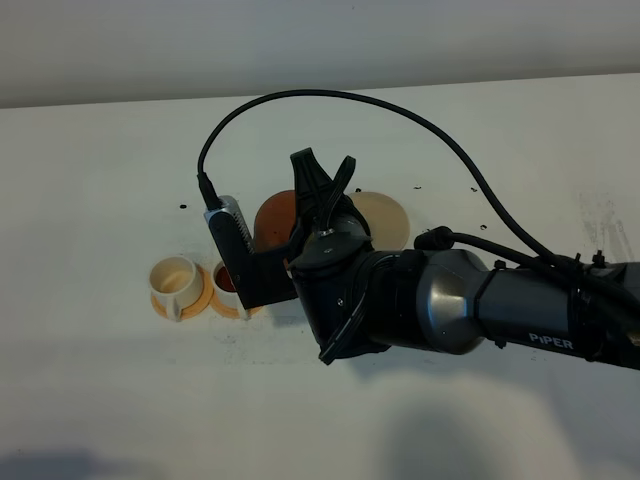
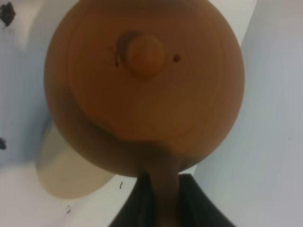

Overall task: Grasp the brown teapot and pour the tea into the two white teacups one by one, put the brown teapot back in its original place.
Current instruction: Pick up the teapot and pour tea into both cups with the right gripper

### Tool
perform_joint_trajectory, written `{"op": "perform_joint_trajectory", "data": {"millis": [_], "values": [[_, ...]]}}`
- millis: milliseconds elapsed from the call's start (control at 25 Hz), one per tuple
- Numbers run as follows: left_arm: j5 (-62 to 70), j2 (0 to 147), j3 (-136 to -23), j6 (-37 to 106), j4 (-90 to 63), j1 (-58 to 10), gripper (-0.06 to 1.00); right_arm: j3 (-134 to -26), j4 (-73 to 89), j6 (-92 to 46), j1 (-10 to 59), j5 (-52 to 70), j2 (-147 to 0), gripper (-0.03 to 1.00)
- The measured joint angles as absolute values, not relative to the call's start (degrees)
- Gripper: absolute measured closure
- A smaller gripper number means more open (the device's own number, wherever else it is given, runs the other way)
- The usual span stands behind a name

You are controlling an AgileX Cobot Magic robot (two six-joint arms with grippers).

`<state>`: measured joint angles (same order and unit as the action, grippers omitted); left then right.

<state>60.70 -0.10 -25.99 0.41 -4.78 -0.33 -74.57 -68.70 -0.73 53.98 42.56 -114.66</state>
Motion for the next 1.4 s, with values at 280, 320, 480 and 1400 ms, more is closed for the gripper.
{"op": "perform_joint_trajectory", "data": {"millis": [280,320,480,1400], "values": [[60.7,-0.1,-26.0,0.4,-4.8,-0.3,0.5,-74.6,-64.8,6.3,54.0,41.0,-114.7,0.86],[60.7,-0.1,-26.0,0.4,-4.8,-0.3,0.5,-74.6,-64.4,8.0,54.0,40.8,-114.7,0.86],[60.7,-0.1,-26.0,0.4,-4.8,-0.3,0.5,-74.6,-63.2,13.1,54.0,40.7,-114.7,0.86],[60.7,-0.1,-26.0,0.4,-4.8,-0.3,0.5,-74.6,-15.3,10.2,46.7,39.9,-110.1,0.86]]}}
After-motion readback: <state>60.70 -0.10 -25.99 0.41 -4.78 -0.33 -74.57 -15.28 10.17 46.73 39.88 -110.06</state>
